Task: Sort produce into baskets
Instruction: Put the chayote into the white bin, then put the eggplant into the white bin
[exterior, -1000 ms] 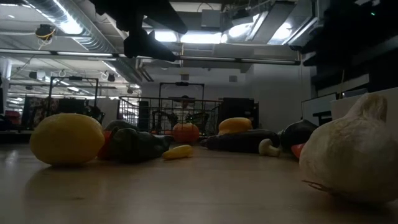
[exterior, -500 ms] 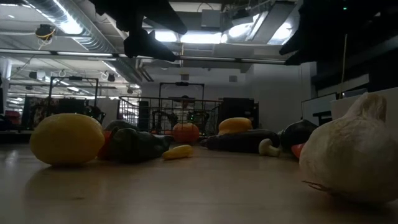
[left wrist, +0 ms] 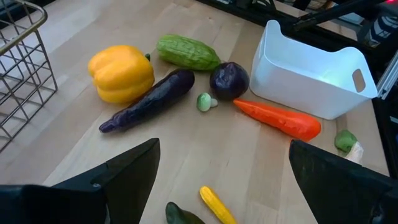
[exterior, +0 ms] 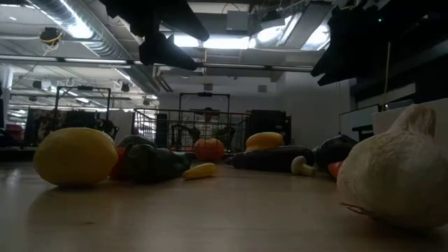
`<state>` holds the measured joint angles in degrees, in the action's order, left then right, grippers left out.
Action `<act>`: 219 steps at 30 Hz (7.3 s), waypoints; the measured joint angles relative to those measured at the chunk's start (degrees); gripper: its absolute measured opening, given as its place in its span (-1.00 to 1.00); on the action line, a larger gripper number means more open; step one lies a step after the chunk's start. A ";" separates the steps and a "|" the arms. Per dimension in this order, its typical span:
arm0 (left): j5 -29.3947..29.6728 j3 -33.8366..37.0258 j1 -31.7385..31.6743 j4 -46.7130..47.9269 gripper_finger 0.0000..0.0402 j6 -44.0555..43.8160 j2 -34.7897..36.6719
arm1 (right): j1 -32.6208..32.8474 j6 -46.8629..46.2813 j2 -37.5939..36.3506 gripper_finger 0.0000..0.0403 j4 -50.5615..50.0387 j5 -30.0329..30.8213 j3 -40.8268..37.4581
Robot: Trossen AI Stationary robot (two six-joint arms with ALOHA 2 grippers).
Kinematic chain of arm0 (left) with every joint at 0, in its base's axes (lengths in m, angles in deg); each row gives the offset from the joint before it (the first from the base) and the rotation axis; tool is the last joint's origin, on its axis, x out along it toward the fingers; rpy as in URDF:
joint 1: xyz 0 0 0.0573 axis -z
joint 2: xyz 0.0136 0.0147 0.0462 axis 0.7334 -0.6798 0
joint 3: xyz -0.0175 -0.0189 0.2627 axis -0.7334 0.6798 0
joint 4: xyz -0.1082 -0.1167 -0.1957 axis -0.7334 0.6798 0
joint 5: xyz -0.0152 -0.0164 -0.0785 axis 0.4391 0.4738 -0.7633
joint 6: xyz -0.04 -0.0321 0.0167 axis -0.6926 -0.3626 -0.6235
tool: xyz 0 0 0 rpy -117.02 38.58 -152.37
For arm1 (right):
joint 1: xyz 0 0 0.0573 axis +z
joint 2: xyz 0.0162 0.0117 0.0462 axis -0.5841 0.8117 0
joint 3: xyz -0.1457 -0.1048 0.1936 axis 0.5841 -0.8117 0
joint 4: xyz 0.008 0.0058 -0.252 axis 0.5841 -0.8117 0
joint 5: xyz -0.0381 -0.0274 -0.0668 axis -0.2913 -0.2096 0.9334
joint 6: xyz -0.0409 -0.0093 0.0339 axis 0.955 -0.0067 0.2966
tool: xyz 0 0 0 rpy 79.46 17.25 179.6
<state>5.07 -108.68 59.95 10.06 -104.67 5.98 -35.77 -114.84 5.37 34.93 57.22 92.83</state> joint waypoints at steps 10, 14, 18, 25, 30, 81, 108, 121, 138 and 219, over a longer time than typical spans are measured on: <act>0.00 0.00 0.00 -0.01 0.75 0.01 0.00 | 0.02 -0.64 0.12 0.24 -0.04 0.00 -0.02; 0.00 0.00 0.00 -0.02 0.75 0.01 0.00 | -0.13 -7.46 0.84 0.24 -1.33 -0.02 -0.04; 0.00 0.00 0.00 -0.04 0.75 0.01 0.00 | -1.97 -14.73 2.84 0.24 -6.21 -0.63 -0.08; 0.00 0.00 -0.04 -0.02 0.75 0.03 0.00 | -7.85 -20.75 9.94 0.24 -8.89 -11.93 -0.08; 0.04 0.00 -0.04 -0.03 0.75 0.04 0.00 | -9.90 -21.61 16.48 0.24 -8.44 -15.04 -0.06; 0.17 0.00 -0.05 -0.05 0.75 -0.28 0.11 | -9.75 -14.20 30.41 -0.04 -10.88 -21.73 9.78; 0.15 0.00 -0.07 -0.07 0.75 0.86 0.16 | 17.30 -32.73 30.27 -0.03 -34.55 -21.04 35.56; 0.15 0.00 -0.05 -0.31 0.75 2.20 0.16 | 41.59 -67.59 30.99 -0.03 -36.03 -4.39 29.42; 0.15 -0.02 -0.07 -0.35 0.75 2.22 0.17 | 44.89 -77.24 31.06 -0.03 -30.41 -2.97 14.27; 0.88 -0.07 -3.08 -11.00 0.75 11.81 0.17 | 45.00 -69.92 29.26 0.81 -36.75 -6.73 22.23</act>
<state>5.95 -108.75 56.87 -0.94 -92.85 6.16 9.23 -184.77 34.64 -1.82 50.49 115.06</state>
